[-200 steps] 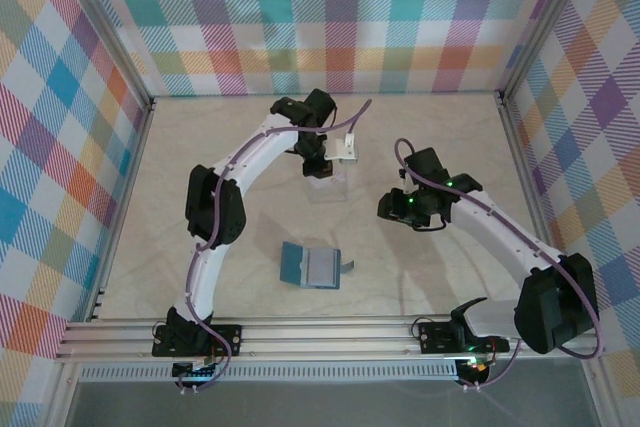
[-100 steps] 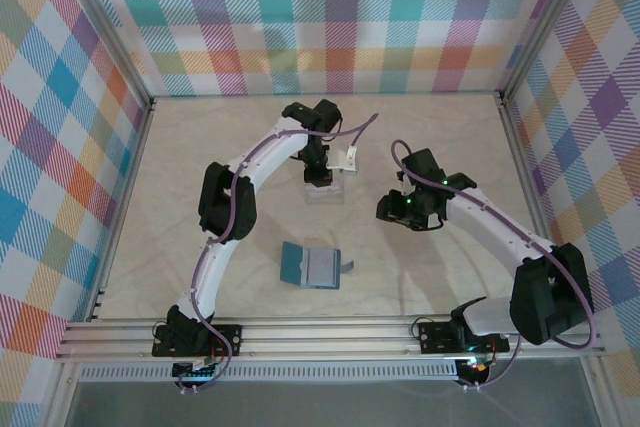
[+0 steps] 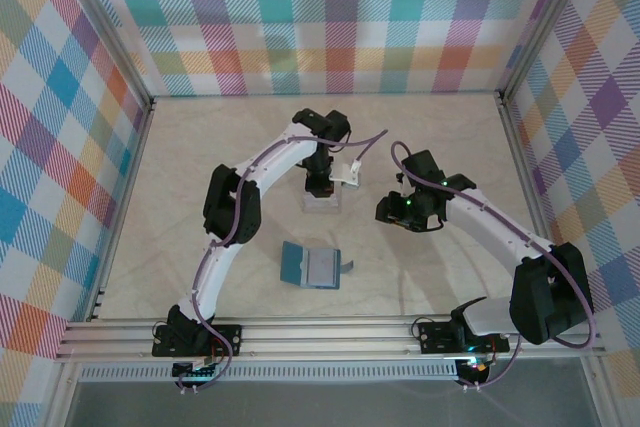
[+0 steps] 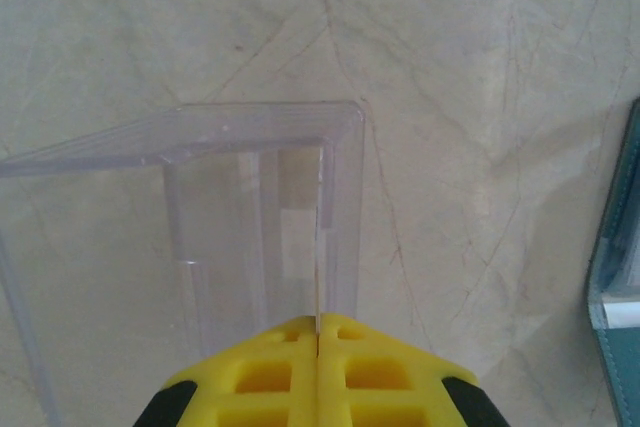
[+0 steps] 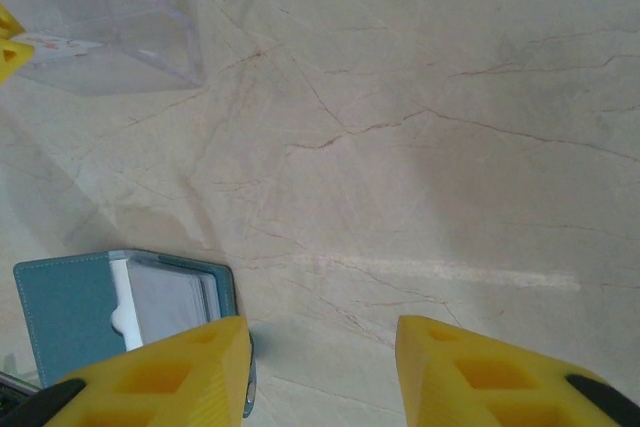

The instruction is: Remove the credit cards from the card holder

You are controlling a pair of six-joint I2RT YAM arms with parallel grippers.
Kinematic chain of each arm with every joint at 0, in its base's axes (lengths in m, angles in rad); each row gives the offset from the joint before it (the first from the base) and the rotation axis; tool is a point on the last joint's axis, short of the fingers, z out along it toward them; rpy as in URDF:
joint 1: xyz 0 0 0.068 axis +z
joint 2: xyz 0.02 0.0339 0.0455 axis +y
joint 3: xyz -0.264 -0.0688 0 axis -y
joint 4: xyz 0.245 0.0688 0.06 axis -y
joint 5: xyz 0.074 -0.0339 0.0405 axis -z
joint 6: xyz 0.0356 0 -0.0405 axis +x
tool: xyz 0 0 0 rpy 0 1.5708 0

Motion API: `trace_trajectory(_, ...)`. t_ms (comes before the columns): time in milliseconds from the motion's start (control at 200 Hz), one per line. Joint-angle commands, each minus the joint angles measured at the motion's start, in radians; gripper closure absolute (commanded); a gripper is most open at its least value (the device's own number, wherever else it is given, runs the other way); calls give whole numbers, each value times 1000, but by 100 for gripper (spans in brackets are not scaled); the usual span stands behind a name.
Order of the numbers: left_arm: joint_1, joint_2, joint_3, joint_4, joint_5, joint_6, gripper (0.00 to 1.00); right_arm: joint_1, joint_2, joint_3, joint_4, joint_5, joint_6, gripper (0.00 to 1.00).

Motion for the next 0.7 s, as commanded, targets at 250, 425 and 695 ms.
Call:
trace_trajectory(250, -28, -30, -37, -24, -86, 27, 75, -6, 21, -5, 19, -25, 2, 56)
trace_trajectory(425, -27, -65, -65, 35, -122, 25, 64, -6, 14, -3, 20, -30, 6, 56)
trace_trajectory(695, -26, -121, -88, 105, -146, 25, 63, -6, 0, 2, 8, -27, 7, 56)
